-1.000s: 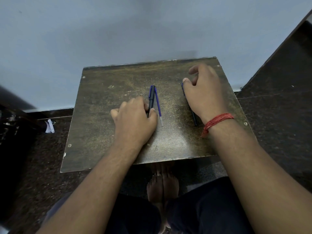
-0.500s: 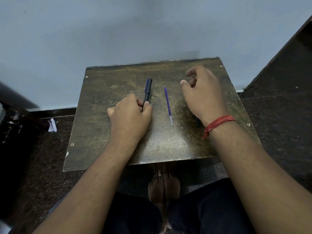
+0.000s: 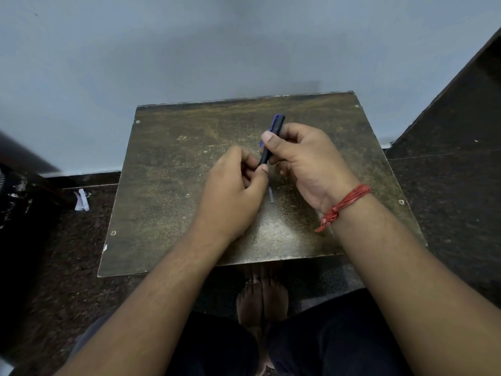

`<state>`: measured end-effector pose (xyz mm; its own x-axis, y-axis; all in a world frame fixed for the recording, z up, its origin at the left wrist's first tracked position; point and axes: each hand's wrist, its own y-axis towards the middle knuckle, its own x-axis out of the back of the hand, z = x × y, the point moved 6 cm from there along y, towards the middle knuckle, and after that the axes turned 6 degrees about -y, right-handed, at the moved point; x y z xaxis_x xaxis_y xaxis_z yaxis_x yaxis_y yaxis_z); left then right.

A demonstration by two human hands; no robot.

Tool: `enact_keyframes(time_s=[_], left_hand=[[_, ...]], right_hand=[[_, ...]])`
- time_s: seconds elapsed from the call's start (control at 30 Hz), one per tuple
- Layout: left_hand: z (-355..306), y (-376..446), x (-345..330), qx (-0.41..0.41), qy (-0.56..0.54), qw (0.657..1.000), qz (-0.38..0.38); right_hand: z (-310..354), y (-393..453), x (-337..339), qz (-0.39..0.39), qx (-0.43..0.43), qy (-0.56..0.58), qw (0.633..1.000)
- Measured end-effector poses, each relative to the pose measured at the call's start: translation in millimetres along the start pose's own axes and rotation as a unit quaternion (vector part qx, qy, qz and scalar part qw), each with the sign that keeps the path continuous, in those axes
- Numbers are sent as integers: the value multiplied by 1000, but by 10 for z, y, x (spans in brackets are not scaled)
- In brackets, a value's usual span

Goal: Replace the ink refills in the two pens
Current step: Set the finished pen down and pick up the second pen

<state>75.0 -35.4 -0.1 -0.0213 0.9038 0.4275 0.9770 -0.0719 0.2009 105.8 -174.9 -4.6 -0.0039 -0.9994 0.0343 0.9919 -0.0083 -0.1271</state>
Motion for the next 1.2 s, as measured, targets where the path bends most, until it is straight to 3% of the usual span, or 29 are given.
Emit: enact_keyframes(time_s=[0.17, 0.5, 0.57, 0.63, 0.7, 0.77, 0.83, 0.9, 1.1, 1.2], left_hand=[[65, -5, 20, 59, -68, 996, 14], [-42, 48, -34, 49, -42, 996, 54], [-8, 34, -16, 46, -41, 996, 60], [62, -35, 4, 46, -31, 996, 71], [145, -73, 30, 66, -33, 995, 63], [218, -27, 60, 104, -82, 991, 28], [278, 32, 69, 144, -163, 976, -7], [317, 44, 66, 157, -186, 970, -22], [374, 46, 106, 163, -204, 965, -36], [351, 41, 78, 160, -210, 964, -31]], right_hand=[[9, -32, -93, 12, -8, 28, 1000], [18, -81, -1, -58, -29, 144, 988], [39, -23, 93, -94, -32, 216, 971], [90, 47, 421, -180, -12, 251, 951], [109, 28, 734, -242, 18, 153, 958], [89, -30, 733, -221, 26, -35, 974], [95, -18, 575, -171, 48, -235, 955], [170, 17, 443, -151, 73, -357, 919], [155, -30, 217, -115, 64, -463, 877], [130, -34, 160, -109, 65, -536, 834]])
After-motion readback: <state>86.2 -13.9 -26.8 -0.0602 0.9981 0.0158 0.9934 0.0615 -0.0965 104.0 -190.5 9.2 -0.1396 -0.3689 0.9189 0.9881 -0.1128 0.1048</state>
